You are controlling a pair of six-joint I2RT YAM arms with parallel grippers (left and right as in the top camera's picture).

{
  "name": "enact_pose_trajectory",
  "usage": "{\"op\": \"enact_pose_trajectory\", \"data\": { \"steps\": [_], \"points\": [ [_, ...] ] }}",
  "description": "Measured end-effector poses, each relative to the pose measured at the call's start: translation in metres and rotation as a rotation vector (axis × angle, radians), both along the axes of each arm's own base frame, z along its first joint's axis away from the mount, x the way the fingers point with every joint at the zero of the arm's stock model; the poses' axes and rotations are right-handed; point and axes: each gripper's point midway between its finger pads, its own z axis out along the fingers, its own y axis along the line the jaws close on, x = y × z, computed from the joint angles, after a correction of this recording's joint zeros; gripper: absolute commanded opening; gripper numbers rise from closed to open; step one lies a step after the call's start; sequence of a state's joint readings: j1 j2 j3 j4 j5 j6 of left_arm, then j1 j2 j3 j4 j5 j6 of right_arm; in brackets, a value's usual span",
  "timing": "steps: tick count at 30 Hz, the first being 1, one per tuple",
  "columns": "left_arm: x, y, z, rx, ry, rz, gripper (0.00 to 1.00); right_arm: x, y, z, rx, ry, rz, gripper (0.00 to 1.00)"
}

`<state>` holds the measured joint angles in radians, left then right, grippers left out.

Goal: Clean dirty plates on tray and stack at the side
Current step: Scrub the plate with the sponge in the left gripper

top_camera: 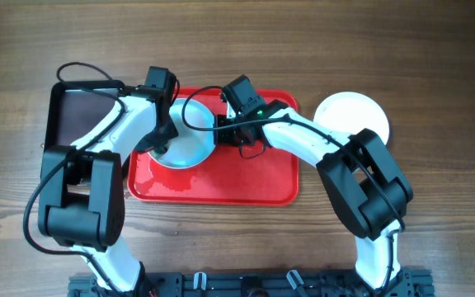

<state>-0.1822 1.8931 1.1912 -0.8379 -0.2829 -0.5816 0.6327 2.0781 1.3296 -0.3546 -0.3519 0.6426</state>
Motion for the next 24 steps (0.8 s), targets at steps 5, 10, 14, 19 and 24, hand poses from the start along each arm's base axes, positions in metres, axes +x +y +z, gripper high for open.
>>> {"op": "enact_pose_trajectory", "data": {
  "steps": [5, 10, 14, 19, 24],
  "points": [
    [0.002, 0.0, -0.001, 0.009, 0.014, -0.078, 0.04, -0.003, 0.002, 0.0, 0.006, 0.006, 0.008, 0.04],
    [0.02, -0.025, -0.004, -0.192, -0.012, -0.317, 0.04, 0.002, -0.005, -0.001, -0.005, 0.01, -0.011, 0.04],
    [0.034, -0.09, 0.003, -0.529, -0.114, -0.545, 0.04, 0.007, -0.01, -0.001, -0.009, 0.005, -0.025, 0.04],
    [0.045, -0.131, 0.009, -0.698, -0.207, -0.626, 0.04, 0.006, -0.009, -0.001, -0.009, 0.005, -0.024, 0.04],
    [0.05, -0.116, 0.002, -0.629, -0.188, -0.46, 0.04, 0.007, -0.009, -0.001, -0.007, 0.002, -0.023, 0.04]
  ]
}}
